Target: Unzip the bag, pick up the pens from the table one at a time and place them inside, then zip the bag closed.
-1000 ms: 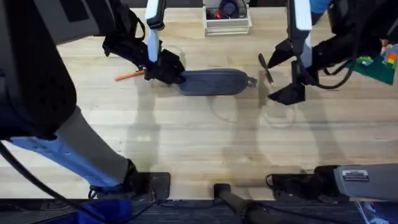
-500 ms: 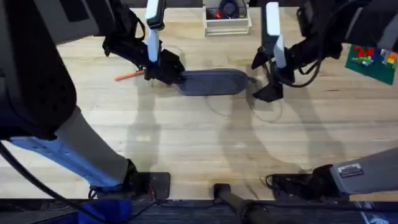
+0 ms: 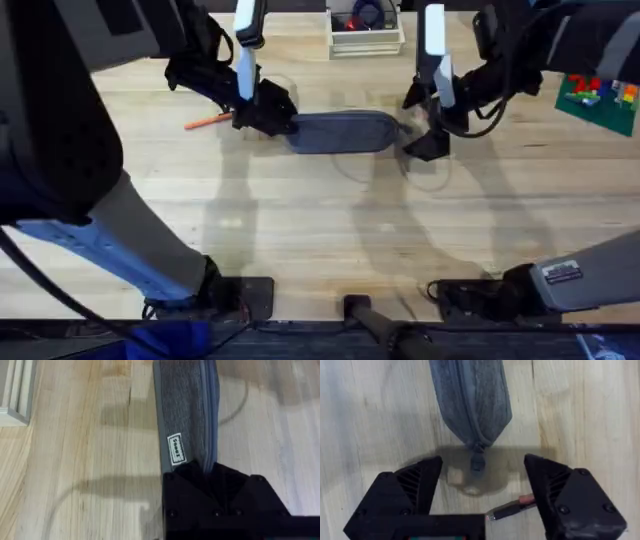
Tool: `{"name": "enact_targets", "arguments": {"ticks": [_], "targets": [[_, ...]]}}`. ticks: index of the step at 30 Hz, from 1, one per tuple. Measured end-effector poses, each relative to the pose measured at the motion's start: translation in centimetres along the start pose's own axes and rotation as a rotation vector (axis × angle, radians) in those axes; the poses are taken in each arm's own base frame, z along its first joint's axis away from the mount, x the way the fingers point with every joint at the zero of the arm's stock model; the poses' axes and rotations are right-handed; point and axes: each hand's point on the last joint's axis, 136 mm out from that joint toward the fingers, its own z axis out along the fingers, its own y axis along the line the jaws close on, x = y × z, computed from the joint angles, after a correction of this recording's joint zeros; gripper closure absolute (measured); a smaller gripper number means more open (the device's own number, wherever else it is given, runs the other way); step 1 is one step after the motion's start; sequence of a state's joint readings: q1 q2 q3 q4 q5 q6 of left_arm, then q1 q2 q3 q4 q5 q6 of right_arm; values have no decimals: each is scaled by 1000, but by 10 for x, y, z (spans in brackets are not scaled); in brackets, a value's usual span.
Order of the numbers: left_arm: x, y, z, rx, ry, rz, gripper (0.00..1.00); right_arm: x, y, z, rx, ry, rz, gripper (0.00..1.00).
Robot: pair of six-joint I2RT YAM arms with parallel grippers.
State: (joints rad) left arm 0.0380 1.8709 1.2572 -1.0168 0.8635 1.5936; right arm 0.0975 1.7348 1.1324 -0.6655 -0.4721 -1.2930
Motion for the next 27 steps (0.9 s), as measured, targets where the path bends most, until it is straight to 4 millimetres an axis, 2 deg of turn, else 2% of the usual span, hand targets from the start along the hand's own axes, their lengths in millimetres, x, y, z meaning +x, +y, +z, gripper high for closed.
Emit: {"name": "enact_targets", "arguments": {"ticks": [17,27], "targets": [[0,0,0,0,0,0,959,1,3,1,-13,2,-9,3],[0,0,0,0,0,0,959,5,7,11,-52,-6,11,4]]}}
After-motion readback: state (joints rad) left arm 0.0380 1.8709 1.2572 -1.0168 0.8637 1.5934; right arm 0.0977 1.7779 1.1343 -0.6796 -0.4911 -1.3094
